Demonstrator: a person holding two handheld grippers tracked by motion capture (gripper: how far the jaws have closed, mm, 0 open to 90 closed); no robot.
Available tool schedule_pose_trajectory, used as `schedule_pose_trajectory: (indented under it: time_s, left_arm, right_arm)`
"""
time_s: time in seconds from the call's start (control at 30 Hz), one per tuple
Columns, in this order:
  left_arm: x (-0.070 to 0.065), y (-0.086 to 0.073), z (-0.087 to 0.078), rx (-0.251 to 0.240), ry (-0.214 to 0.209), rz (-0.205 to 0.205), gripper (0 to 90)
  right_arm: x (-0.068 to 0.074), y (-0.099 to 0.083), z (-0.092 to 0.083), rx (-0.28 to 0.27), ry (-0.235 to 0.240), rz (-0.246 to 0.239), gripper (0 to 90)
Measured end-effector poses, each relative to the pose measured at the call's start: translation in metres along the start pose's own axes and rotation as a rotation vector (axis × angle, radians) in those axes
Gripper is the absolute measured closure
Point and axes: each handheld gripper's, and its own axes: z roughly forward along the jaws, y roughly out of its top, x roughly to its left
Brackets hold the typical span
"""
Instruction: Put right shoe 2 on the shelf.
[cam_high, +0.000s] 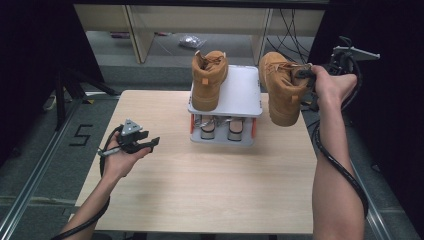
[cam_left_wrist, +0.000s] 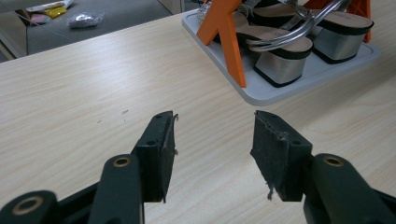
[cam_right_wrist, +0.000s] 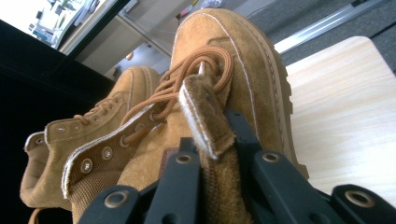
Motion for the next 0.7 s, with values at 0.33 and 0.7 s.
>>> schedule_pose_trajectory:
  time_s: [0.33,0.7]
  left_arm:
    - [0.002,-0.002,-0.002,-0.002,0.004,-0.006,48.4]
    - [0.002,-0.002,-0.004,-0.005,0.0,-0.003,48.4]
  right_arm:
    - [0.017,0.0,0.013,0.011,0.023,0.005,84.5]
    - [0.032,-0.002,0.028,0.022,0.045,0.013,84.3]
